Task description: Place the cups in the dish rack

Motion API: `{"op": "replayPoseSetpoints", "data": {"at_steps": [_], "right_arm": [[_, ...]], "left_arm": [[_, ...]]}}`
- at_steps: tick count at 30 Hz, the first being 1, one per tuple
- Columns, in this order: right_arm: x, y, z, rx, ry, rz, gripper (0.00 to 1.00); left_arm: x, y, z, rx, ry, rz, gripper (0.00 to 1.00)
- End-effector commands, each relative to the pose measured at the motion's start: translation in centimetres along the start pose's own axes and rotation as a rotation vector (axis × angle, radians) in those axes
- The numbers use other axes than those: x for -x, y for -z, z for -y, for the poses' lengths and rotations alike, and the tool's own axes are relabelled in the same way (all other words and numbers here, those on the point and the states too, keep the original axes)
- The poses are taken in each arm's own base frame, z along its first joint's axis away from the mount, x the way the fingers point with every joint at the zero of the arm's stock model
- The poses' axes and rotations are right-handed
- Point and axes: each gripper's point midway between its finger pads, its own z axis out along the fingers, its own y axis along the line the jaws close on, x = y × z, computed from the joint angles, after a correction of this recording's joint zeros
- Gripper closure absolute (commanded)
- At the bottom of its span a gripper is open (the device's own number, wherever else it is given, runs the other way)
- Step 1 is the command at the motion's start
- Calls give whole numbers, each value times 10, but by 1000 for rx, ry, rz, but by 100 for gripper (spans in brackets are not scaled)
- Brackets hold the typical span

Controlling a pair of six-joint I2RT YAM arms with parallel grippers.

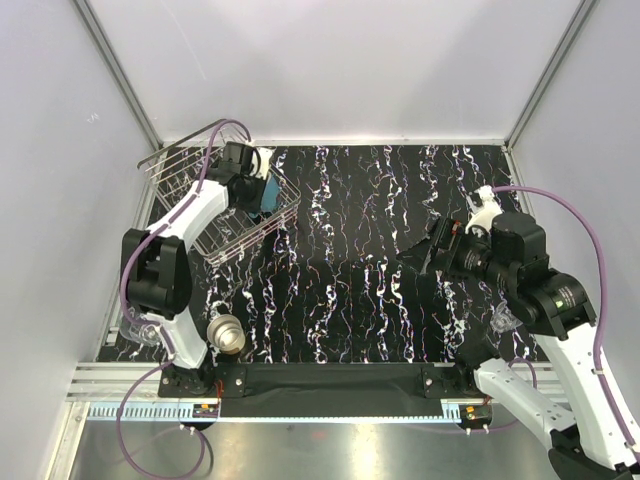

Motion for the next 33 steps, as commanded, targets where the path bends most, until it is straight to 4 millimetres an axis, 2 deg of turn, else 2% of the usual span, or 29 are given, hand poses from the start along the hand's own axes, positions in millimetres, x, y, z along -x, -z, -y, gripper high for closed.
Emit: {"op": "replayPoseSetpoints", "data": {"at_steps": [1, 9, 16, 27, 31, 32, 33], "right_arm": [[4, -1, -7, 34, 21, 16, 0], [2, -6, -4, 27, 18, 7, 0], [1, -8, -5, 38, 3, 2, 0], [0, -12, -4, 36, -14, -1, 0], [0, -13, -4, 40, -16, 1, 0], [0, -13, -3, 37, -20, 2, 0], [-1, -14, -1, 31, -23, -1, 0]], "left_arm": [[31, 3, -2, -7, -14, 96, 100], [18, -5, 3, -30, 6, 85, 100], [2, -24, 8, -53, 40, 15, 100], [-15, -32, 6, -34, 64, -63, 100], [-18, -36, 9, -50, 77, -85, 91], [-17, -35, 10, -53, 80, -84, 77], [-17, -36, 11, -55, 83, -88, 71]]}}
